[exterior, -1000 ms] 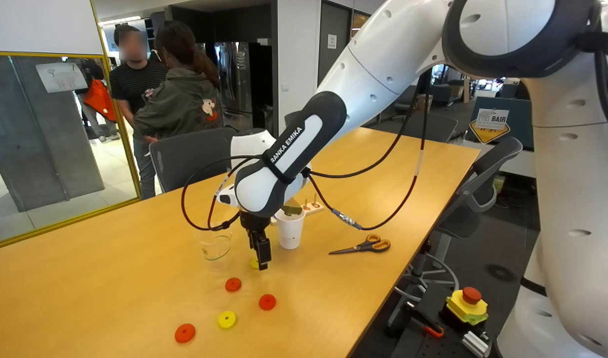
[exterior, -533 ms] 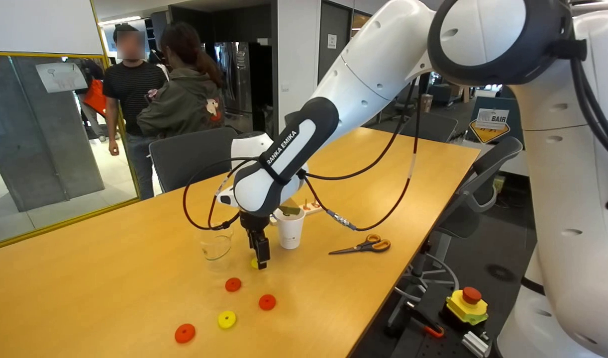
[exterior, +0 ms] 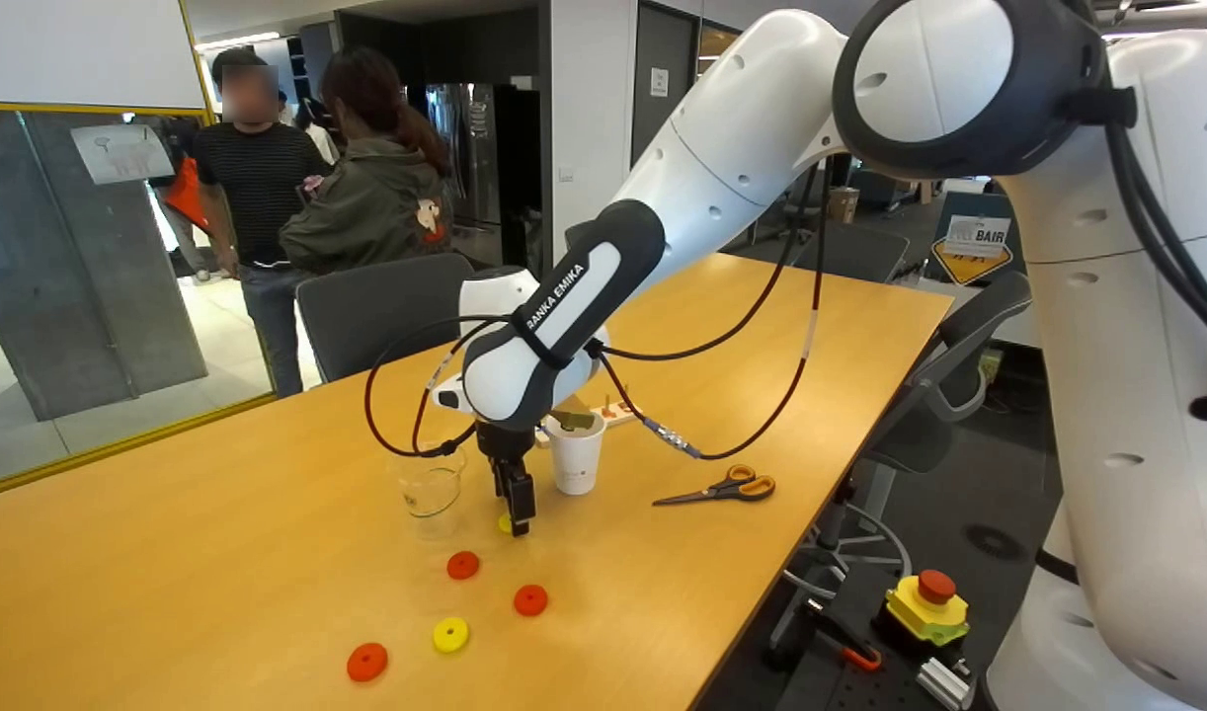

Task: Put the orange rings inside the white cup, place the yellow rings inside the clear cup

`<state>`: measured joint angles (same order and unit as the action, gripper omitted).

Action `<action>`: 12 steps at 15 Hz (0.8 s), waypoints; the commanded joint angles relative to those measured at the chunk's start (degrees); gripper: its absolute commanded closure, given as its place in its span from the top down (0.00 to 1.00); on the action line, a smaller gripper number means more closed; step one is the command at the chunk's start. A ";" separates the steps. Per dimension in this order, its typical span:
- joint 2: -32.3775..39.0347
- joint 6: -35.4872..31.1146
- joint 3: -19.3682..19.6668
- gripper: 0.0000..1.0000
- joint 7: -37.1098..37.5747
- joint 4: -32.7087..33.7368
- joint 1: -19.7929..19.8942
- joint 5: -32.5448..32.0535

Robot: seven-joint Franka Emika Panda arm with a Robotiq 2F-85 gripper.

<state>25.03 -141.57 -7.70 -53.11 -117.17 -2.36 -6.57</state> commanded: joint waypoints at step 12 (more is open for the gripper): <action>-4.31 4.32 0.91 0.22 6.22 0.68 -1.45 -3.83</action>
<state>24.35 -139.82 -7.77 -51.22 -115.89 -2.20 -7.32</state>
